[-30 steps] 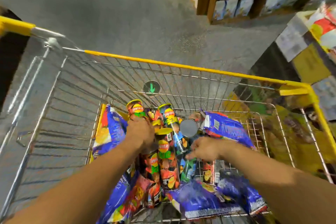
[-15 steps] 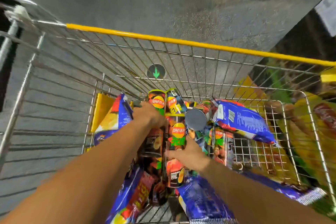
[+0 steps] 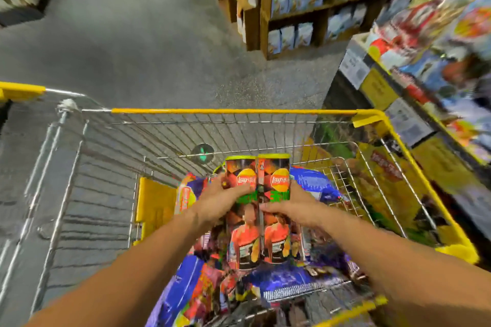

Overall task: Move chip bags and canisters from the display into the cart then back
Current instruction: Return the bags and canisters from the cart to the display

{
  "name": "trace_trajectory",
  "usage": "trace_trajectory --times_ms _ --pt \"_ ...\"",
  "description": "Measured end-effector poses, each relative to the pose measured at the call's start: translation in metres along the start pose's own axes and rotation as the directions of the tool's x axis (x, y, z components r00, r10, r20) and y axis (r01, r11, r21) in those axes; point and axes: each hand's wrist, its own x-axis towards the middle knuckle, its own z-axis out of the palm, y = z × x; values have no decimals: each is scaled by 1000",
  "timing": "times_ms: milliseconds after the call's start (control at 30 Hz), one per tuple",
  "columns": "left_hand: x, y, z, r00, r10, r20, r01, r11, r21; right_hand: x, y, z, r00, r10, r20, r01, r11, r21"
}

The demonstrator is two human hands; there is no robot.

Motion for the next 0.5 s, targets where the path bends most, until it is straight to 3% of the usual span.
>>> trace_trajectory --times_ms 167,500 --pt "-35 58 30 994 83 78 -81 996 -20 -77 -35 -52 1000 14 -2 -14 997 74" --pt "-93 157 156 887 358 291 -403 909 111 -221 -43 -168 960 -62 -272 76 996 38"
